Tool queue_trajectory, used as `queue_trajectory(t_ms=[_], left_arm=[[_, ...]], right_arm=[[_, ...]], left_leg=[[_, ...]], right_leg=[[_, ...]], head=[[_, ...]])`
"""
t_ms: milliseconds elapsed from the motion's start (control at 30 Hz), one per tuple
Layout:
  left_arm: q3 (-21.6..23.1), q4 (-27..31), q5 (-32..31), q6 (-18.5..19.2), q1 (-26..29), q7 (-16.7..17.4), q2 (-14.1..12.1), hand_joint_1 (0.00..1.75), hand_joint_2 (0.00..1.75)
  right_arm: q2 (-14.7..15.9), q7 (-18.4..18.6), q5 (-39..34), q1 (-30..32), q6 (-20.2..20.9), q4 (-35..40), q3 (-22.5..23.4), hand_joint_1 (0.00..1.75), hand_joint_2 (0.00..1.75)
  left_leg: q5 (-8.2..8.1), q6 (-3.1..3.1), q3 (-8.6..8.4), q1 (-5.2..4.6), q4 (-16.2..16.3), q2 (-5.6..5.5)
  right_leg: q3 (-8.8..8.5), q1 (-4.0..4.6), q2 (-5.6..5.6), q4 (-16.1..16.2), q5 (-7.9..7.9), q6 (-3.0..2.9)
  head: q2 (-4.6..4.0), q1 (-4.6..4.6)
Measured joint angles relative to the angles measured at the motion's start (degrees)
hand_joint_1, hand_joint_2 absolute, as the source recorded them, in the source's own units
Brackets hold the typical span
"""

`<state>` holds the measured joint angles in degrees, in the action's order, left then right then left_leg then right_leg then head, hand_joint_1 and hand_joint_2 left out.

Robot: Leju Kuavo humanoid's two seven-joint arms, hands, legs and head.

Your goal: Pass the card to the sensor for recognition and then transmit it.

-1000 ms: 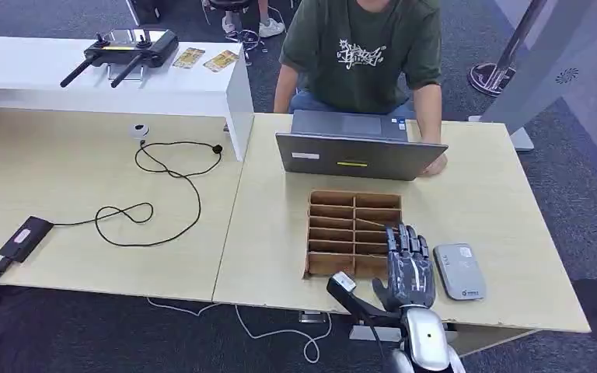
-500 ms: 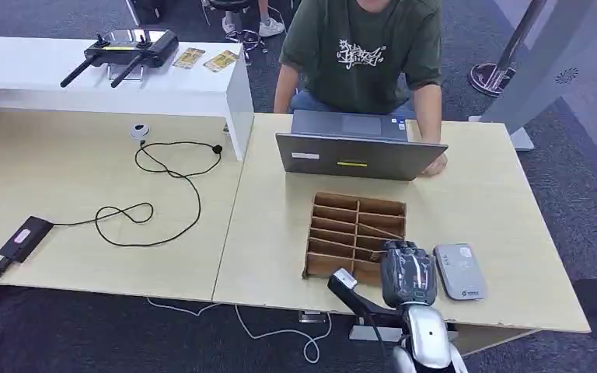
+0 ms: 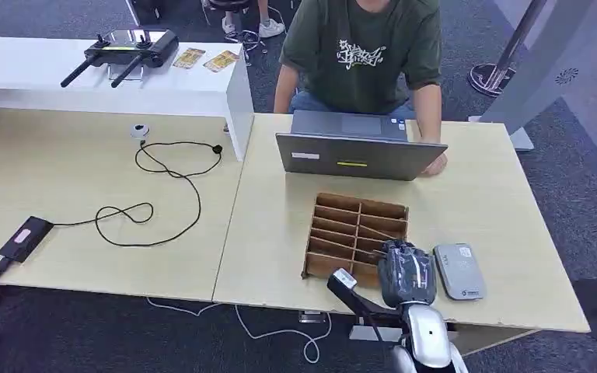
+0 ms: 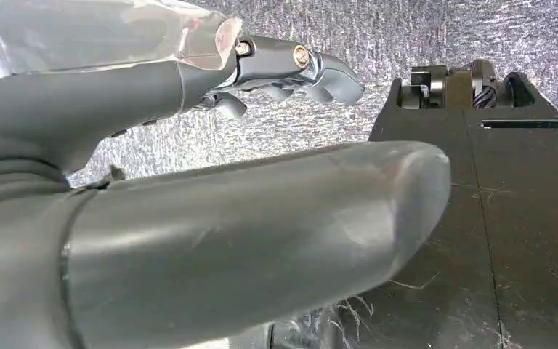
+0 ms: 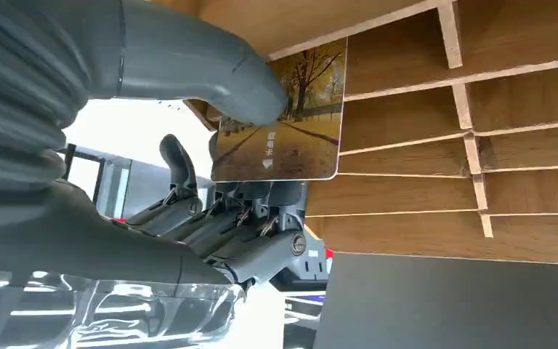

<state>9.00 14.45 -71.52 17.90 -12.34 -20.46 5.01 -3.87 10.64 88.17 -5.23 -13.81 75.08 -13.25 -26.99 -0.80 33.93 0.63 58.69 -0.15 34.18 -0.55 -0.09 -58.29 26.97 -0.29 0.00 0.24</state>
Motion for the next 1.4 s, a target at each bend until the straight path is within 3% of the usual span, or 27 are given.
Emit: queue_trajectory(t_ms=[200,400,933,1133,1400], left_arm=[[0.0,0.0,-0.02,-0.31,0.04,-0.09,-0.04,0.0,0.0],[0.0,0.0,0.02,-0.52,0.12,-0.17,-0.13,0.0,0.0],[0.0,0.0,0.04,-0.55,0.13,-0.2,-0.13,0.0,0.0],[0.0,0.0,0.15,-1.09,0.29,-0.3,-0.15,0.0,0.0],[0.02,0.0,0.04,-1.03,0.29,-0.46,-0.13,0.0,0.0]], right_arm=[[0.0,-0.39,0.0,0.4,-2.56,0.5,0.02,1.47,1.75],[-0.61,-1.99,0.0,1.79,-8.7,4.35,1.46,1.43,1.75],[-1.38,-2.47,0.0,2.58,-9.42,7.76,3.17,1.41,1.75],[-2.05,-3.65,-0.44,4.54,-14.23,11.23,4.63,1.54,1.75],[-2.86,-4.31,-3.83,7.27,-17.4,15.74,6.89,1.52,1.75]], left_leg=[[0.0,0.0,0.01,0.0,0.0,0.0],[-0.01,0.0,0.02,0.0,0.0,-0.01],[0.0,0.0,0.02,0.0,0.0,0.0],[-0.01,0.0,0.02,0.0,0.0,-0.01],[-0.01,0.0,0.02,0.0,0.0,-0.01]], right_leg=[[0.01,0.0,-0.01,0.0,0.0,0.0],[0.02,0.0,-0.01,0.0,0.01,0.0],[0.02,0.0,0.0,0.0,0.01,0.0],[0.02,0.0,-0.01,0.01,0.02,0.0],[0.02,0.0,-0.01,0.01,0.02,0.01]], head=[[0.0,0.02],[0.0,0.02],[0.0,0.0],[0.0,0.02],[0.0,0.0]])
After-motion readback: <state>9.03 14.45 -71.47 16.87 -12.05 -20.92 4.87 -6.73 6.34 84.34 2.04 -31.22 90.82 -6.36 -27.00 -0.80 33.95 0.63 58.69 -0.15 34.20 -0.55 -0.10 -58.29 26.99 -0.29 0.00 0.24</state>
